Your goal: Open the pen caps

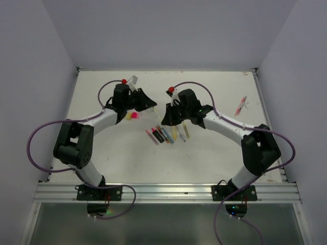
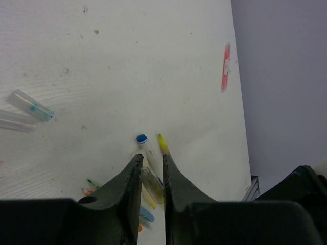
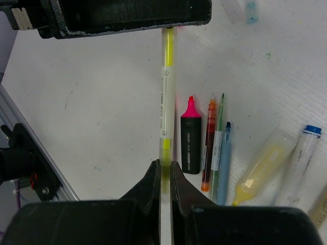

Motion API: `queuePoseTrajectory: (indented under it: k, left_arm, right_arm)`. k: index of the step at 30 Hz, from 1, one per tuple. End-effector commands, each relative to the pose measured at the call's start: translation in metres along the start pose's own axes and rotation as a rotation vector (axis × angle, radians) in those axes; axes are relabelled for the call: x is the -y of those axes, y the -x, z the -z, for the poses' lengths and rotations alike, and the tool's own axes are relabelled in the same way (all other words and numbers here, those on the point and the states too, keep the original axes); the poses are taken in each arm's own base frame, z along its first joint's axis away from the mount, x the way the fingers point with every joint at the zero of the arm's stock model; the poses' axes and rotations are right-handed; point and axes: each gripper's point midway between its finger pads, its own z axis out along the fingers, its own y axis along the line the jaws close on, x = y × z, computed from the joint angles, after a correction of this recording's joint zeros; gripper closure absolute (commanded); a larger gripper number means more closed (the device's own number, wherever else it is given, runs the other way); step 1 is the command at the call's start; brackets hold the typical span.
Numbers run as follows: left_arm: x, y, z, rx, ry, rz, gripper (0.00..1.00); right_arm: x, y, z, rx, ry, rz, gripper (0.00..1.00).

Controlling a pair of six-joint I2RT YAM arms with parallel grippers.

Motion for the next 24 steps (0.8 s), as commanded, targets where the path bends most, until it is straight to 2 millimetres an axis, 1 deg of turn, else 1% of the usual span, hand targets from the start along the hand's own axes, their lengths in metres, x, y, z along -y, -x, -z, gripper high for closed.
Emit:
queuePoseTrajectory:
  k: [1, 2, 3, 5, 6, 8, 9, 11, 13, 15, 17, 18, 22, 24]
  left_arm:
    - [0.022, 0.015, 0.001, 0.031, -0.062, -0.040, 0.82]
    - [0.021, 0.014, 0.001, 0.030, -0.058, -0.041, 0.87]
    - [0.020, 0.014, 0.000, 0.028, -0.055, -0.043, 1.00]
    - [0.018, 0.012, 0.001, 0.022, -0.047, -0.045, 1.00]
    - [0.017, 0.010, 0.001, 0.019, -0.044, -0.039, 1.00]
    - [0.018, 0.008, 0.003, 0.019, -0.052, -0.030, 1.00]
    - [0.018, 0.006, 0.004, 0.017, -0.055, -0.025, 1.00]
    - [0.021, 0.006, 0.005, 0.019, -0.068, -0.024, 1.00]
    - [0.023, 0.006, 0.008, 0.019, -0.073, -0.021, 1.00]
    - [0.024, 0.005, 0.010, 0.021, -0.075, -0.018, 1.00]
    - [0.026, 0.006, 0.012, 0.027, -0.078, -0.014, 1.00]
    - [0.027, 0.006, 0.013, 0.029, -0.080, -0.013, 1.00]
    - [0.031, 0.007, 0.015, 0.035, -0.094, -0.004, 1.00]
    - [0.034, 0.007, 0.017, 0.040, -0.106, 0.006, 1.00]
  right_arm:
    - [-0.012, 0.018, 0.002, 0.036, 0.028, 0.045, 1.00]
    - [-0.009, 0.017, 0.002, 0.035, 0.016, 0.046, 1.00]
    - [-0.009, 0.016, 0.002, 0.034, 0.013, 0.054, 1.00]
    - [-0.008, 0.016, 0.002, 0.031, 0.005, 0.061, 1.00]
    - [-0.007, 0.017, 0.001, 0.032, 0.004, 0.065, 0.96]
    - [-0.008, 0.020, 0.000, 0.034, 0.007, 0.070, 0.86]
    - [-0.009, 0.022, -0.001, 0.036, 0.007, 0.073, 0.79]
    - [-0.008, 0.026, -0.005, 0.041, 0.005, 0.074, 0.76]
    - [-0.008, 0.030, -0.010, 0.043, 0.008, 0.071, 0.71]
    - [-0.010, 0.033, -0.013, 0.045, 0.018, 0.065, 0.67]
    - [-0.011, 0.035, -0.018, 0.045, 0.025, 0.060, 0.67]
    - [-0.011, 0.035, -0.020, 0.046, 0.028, 0.054, 0.63]
    - [-0.014, 0.036, -0.027, 0.048, 0.042, 0.050, 0.63]
    - [-0.012, 0.031, -0.033, 0.032, 0.041, 0.041, 0.63]
